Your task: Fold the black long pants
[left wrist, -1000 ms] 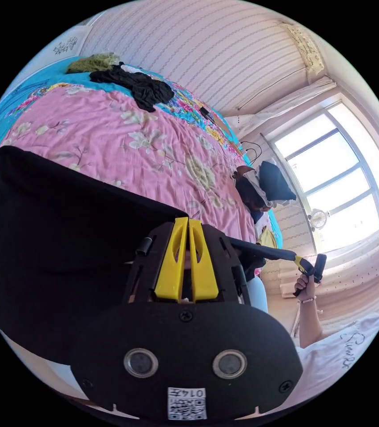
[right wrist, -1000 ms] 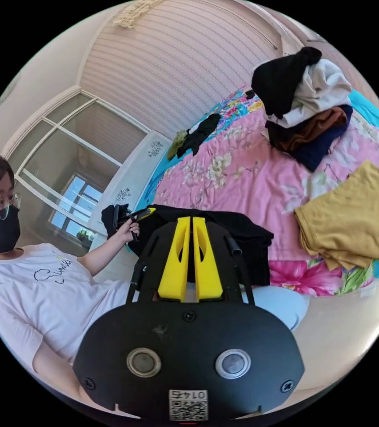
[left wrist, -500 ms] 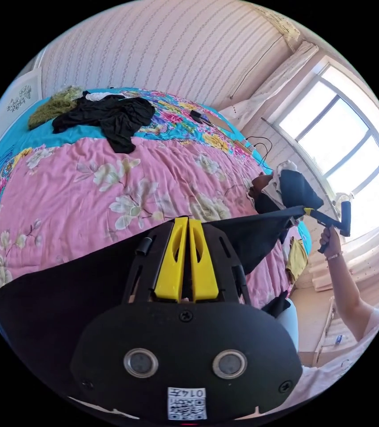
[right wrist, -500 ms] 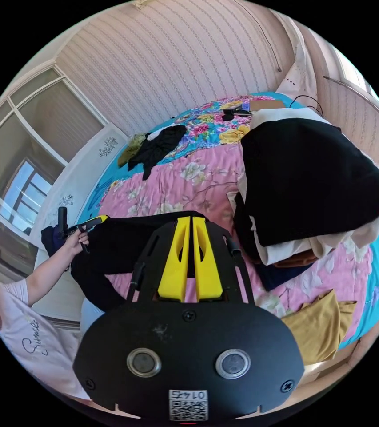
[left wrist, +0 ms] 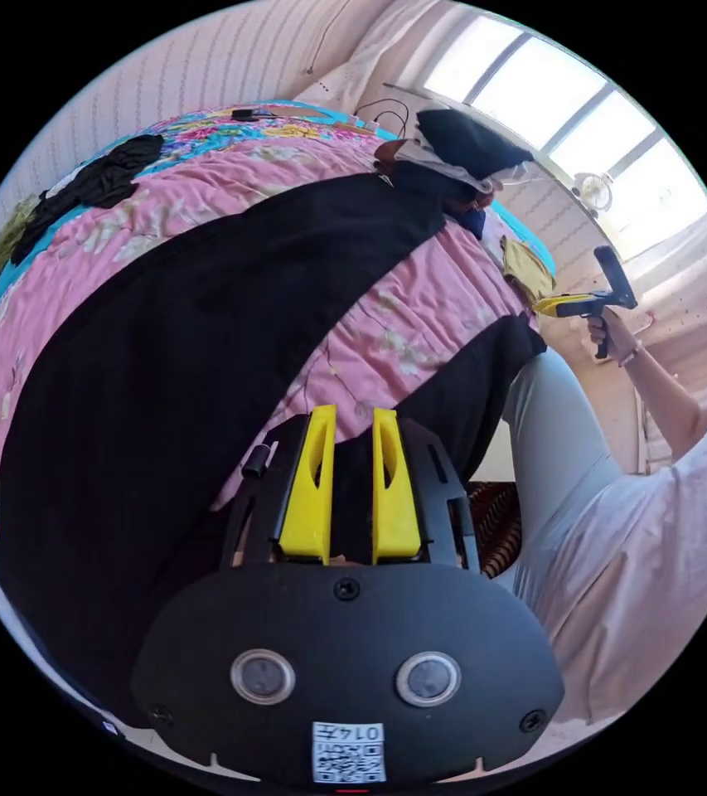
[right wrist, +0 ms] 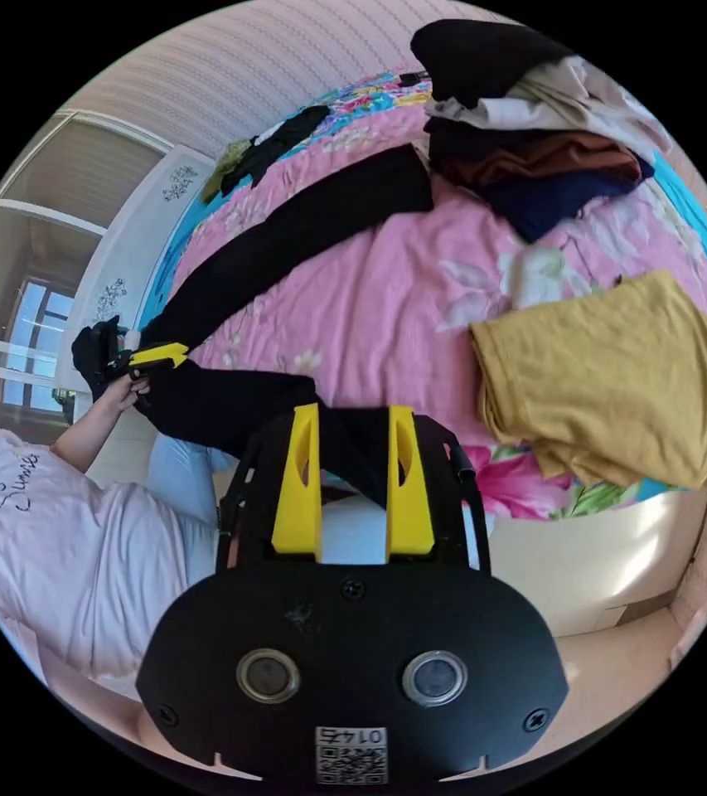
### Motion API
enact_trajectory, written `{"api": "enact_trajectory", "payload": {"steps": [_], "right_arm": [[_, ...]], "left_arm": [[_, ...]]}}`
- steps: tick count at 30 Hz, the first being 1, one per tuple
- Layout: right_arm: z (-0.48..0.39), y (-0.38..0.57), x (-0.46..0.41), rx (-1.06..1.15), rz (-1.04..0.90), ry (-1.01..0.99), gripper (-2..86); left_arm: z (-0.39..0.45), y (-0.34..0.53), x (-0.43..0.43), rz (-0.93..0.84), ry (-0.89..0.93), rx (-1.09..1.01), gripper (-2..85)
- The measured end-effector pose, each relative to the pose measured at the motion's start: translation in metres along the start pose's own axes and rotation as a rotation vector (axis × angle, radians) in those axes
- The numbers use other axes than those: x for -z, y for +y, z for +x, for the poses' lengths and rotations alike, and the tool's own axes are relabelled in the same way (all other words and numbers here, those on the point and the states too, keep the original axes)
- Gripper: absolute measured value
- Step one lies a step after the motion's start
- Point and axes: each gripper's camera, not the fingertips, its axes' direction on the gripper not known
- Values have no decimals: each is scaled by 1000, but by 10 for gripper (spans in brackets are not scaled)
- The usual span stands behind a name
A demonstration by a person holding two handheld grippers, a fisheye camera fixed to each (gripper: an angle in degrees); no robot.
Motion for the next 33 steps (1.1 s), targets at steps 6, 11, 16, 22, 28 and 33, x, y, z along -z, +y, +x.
{"api": "enact_trajectory", "payload": {"steps": [6, 11, 16, 22, 28, 33], "right_arm": [[4, 4, -44, -25, -85, 120, 31], [-11, -14, 5, 51, 77, 106, 8], [-16, -79, 34, 129, 144, 117, 12], [13, -145, -17, 7, 248, 45, 67], [68, -79, -74, -145, 192, 126, 96], [116, -36, -148, -261, 86, -47, 100]], "left_arm": [[14, 2, -30, -69, -38, 55, 41], [18, 7, 2, -25, -2, 98, -8], [15, 9, 51, 86, -60, 116, -9], [-25, 2, 41, 53, -137, 313, 5], [-22, 19, 56, 24, -174, 281, 34], [-14, 47, 86, 57, -193, 233, 33]]}}
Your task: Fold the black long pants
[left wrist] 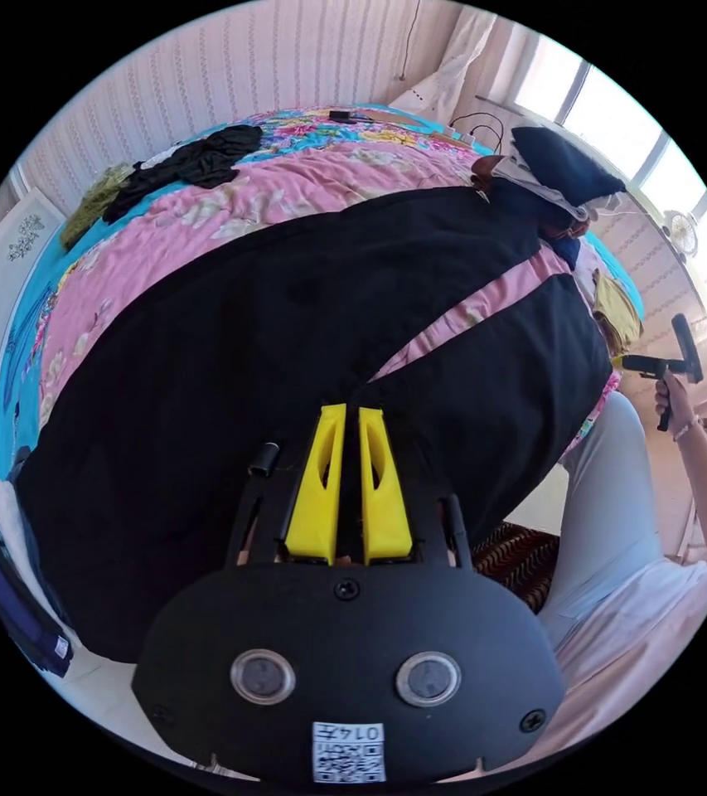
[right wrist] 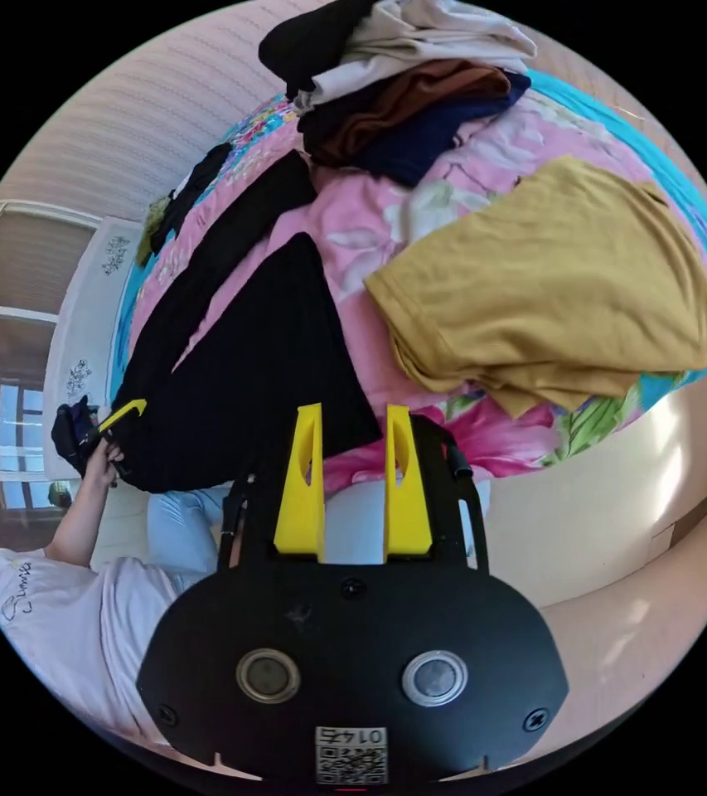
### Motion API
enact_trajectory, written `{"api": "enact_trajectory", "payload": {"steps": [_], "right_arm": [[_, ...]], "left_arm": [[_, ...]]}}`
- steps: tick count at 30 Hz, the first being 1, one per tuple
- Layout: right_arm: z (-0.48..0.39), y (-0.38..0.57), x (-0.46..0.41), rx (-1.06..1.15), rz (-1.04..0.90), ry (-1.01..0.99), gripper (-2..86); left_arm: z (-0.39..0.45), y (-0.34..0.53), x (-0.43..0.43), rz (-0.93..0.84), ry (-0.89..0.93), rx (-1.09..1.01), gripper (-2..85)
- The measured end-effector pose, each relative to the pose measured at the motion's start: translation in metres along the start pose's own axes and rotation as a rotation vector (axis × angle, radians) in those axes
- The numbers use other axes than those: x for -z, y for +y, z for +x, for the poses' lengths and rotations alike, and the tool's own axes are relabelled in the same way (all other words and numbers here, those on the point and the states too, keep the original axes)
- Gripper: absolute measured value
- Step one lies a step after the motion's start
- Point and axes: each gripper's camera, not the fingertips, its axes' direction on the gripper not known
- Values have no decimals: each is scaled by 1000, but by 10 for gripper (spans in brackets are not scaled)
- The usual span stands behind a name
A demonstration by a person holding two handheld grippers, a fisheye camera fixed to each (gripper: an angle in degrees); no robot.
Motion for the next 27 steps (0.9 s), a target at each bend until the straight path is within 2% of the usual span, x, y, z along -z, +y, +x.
{"api": "enact_trajectory", "payload": {"steps": [3, 6, 10, 13, 19, 22, 25, 27], "right_arm": [[20, 7, -25, -70, 27, -135, 55], [25, 17, -23, -48, 71, -174, 25], [22, 31, -22, -2, 71, -59, 17], [25, 36, -49, -27, 61, -12, 18], [-9, 32, -81, -68, 147, 249, 34], [-75, 13, -104, 118, 186, 300, 40], [-187, -25, -166, 417, 125, 262, 47], [-304, -51, -245, 689, 24, 171, 59]], "left_arm": [[-17, 13, -8, -46, 31, 80, 22], [-38, 26, -1, -38, 97, 163, 8], [-58, 44, 25, 35, 137, 177, 8], [-97, 81, 54, 128, 204, 313, 13], [-184, 221, 153, 339, 188, 568, 30], [-228, 316, 202, 443, 103, 746, 32], [-266, 404, 237, 502, -22, 945, 26], [-293, 456, 251, 470, -122, 1087, 4]]}}
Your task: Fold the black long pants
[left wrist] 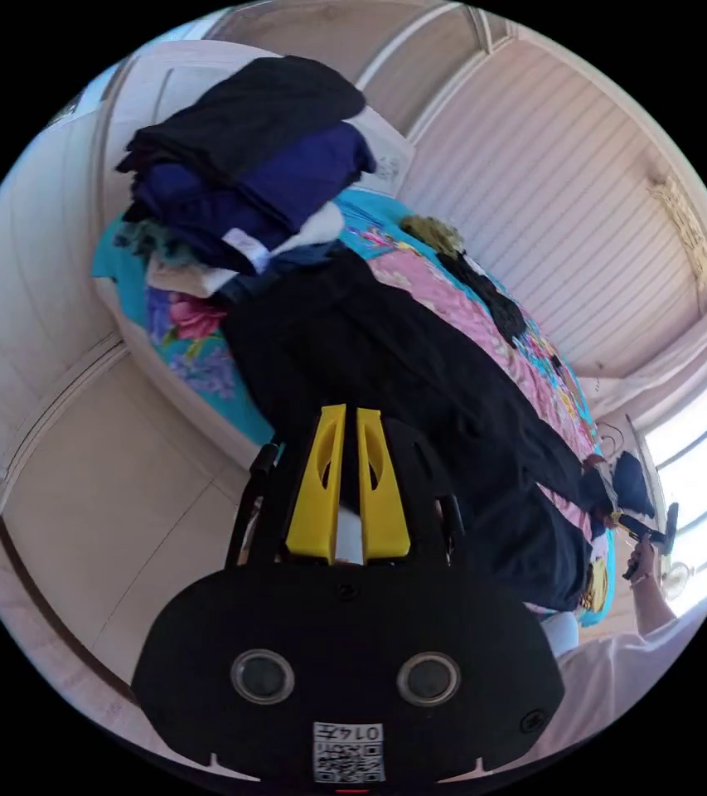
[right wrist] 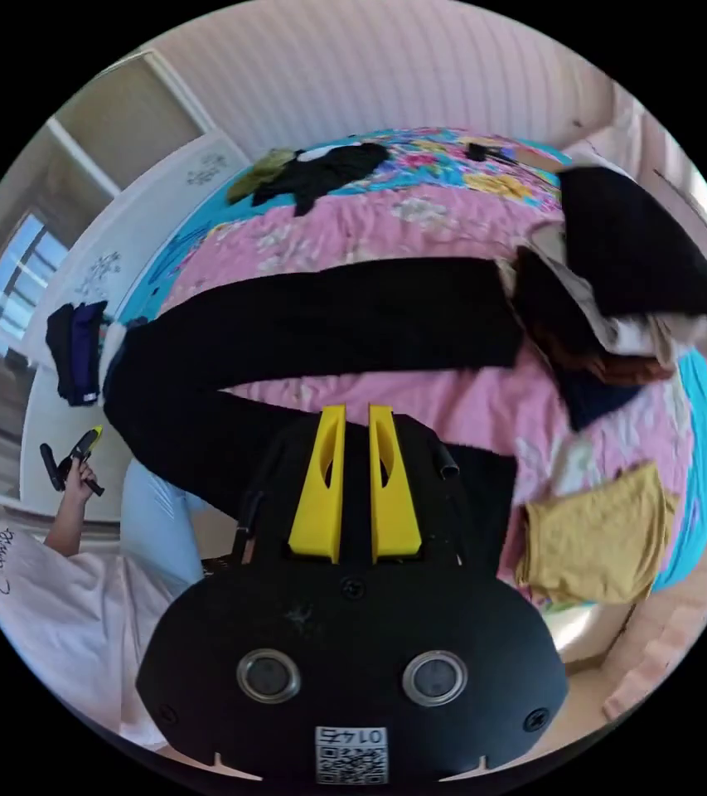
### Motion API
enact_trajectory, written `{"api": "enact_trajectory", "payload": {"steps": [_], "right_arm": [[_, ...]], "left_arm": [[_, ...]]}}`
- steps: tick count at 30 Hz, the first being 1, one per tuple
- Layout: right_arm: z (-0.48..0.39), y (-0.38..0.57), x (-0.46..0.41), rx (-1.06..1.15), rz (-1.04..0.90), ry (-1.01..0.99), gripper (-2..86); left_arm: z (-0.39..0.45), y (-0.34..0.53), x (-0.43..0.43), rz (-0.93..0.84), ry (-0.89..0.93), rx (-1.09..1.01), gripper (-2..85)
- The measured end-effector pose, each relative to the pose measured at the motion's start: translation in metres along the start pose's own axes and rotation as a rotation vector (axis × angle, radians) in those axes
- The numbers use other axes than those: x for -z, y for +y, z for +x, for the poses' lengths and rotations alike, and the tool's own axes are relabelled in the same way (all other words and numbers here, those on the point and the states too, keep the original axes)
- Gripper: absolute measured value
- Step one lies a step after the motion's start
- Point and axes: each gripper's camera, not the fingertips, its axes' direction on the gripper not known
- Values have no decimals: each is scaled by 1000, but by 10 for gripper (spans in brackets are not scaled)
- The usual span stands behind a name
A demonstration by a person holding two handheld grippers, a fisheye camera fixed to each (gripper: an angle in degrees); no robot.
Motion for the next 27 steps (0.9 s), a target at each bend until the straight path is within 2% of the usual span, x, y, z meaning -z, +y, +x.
{"api": "enact_trajectory", "payload": {"steps": [1, 3, 4, 6, 9, 12, 17, 21, 24, 27], "right_arm": [[-25, -24, -18, 62, -18, -32, 64], [-139, -112, -92, 312, -86, -147, 80], [-169, -131, -109, 369, -100, -166, 82], [-284, -193, -180, 549, -138, -208, 86], [-406, -249, -271, 677, -230, -172, 101], [-497, -277, -355, 766, -353, -80, 147], [-578, -287, -433, 822, -351, 17, 146], [-588, -281, -478, 785, -483, -10, 57], [-583, -290, -449, 745, -327, -113, 19], [-594, -307, -436, 740, -262, -109, 15]], "left_arm": [[-12, -2, 3, 5, -1, 22, 3], [-49, -10, 17, 69, 41, 95, 8], [-56, -13, 19, 85, 47, 105, 16], [-81, -23, 18, 107, 76, 154, 45], [-115, -29, 2, 95, 230, 255, 76], [-138, -29, -10, 104, 308, 308, 95], [-148, -41, -26, 70, 381, 318, 77], [-139, -48, -25, 56, 326, 253, 3], [-126, -56, -3, 134, 304, 208, -7], [-104, -78, 9, 169, 236, 150, -8]]}}
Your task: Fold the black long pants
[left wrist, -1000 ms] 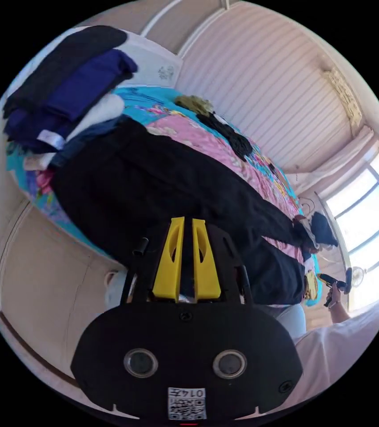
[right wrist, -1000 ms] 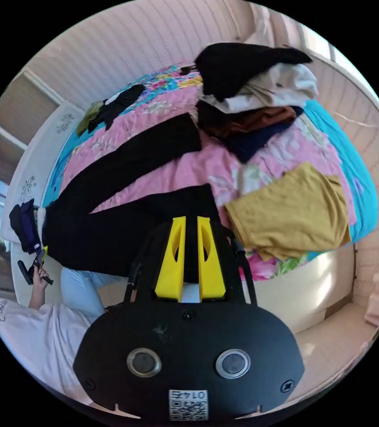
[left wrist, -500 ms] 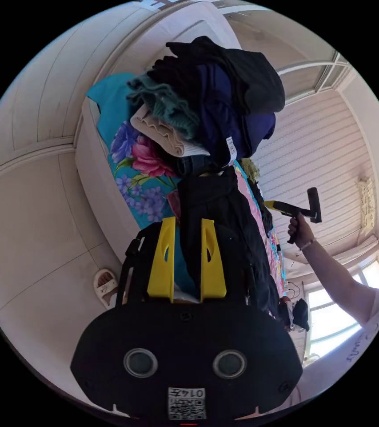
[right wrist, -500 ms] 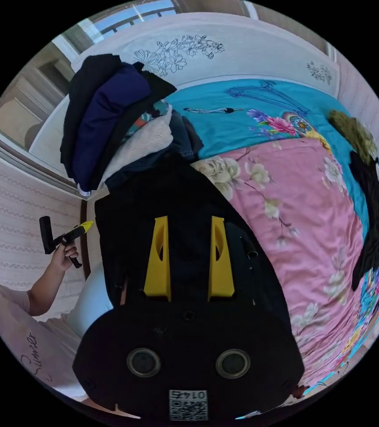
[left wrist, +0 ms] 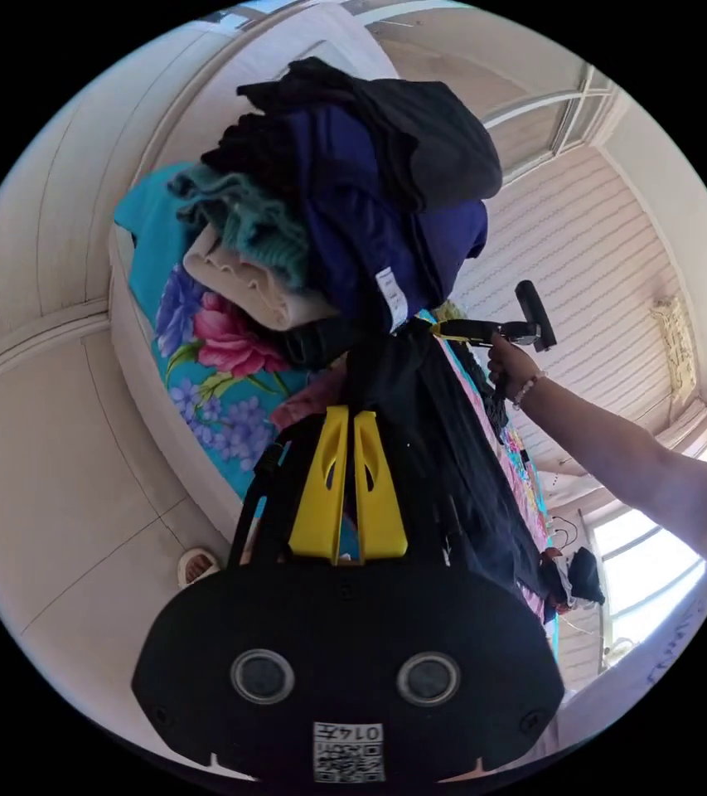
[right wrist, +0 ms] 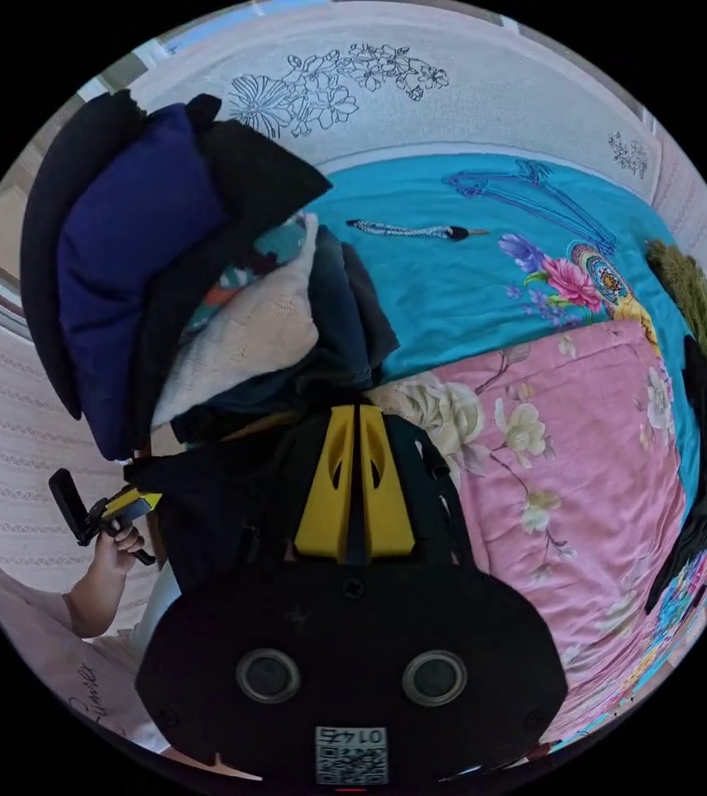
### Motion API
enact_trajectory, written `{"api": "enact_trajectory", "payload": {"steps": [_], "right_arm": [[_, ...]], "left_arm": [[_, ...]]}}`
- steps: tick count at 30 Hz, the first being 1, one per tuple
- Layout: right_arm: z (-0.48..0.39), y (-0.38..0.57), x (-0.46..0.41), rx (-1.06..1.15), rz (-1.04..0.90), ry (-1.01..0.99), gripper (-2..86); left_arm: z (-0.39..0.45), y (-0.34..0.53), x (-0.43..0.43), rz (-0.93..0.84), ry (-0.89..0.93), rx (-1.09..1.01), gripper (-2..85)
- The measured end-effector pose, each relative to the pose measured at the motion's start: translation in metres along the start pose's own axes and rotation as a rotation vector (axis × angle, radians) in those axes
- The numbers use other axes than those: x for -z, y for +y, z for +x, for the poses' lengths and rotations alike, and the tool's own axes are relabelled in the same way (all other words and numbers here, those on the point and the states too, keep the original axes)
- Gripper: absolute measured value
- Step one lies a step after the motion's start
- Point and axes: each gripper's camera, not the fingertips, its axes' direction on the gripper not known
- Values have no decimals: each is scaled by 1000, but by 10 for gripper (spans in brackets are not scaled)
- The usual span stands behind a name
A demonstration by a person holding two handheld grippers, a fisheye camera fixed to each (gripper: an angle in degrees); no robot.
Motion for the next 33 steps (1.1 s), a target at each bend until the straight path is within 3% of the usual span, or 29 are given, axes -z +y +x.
{"api": "enact_trajectory", "payload": {"steps": [4, 7, 10, 14, 17, 20, 24, 27, 33], "right_arm": [[2, -15, -17, -27, -108, 68, 29], [9, 9, 1, -48, -76, 76, 52], [19, 76, 63, -16, 60, 117, 56], [34, 240, 154, -49, 72, 374, 59], [51, 399, 215, -251, 66, 415, 56], [64, 575, 264, -578, 69, 278, 39], [37, 798, 310, -1046, 144, 262, 44], [18, 895, 323, -1234, 178, 222, 65], [23, 973, 348, -1324, 247, 193, 81]], "left_arm": [[-5, -1, -41, -117, -152, 28, -4], [-12, 8, -37, -103, -88, 89, 14], [5, 18, -9, -44, -91, 42, 20], [36, 52, 23, -60, -125, -102, -4], [50, 83, 26, -125, -120, -117, -8], [69, 110, 18, -197, -80, -91, -9], [145, 140, -5, -284, -88, -274, -9], [216, 168, -36, -369, -53, -462, -5], [368, 247, -114, -534, 46, -835, 37]]}}
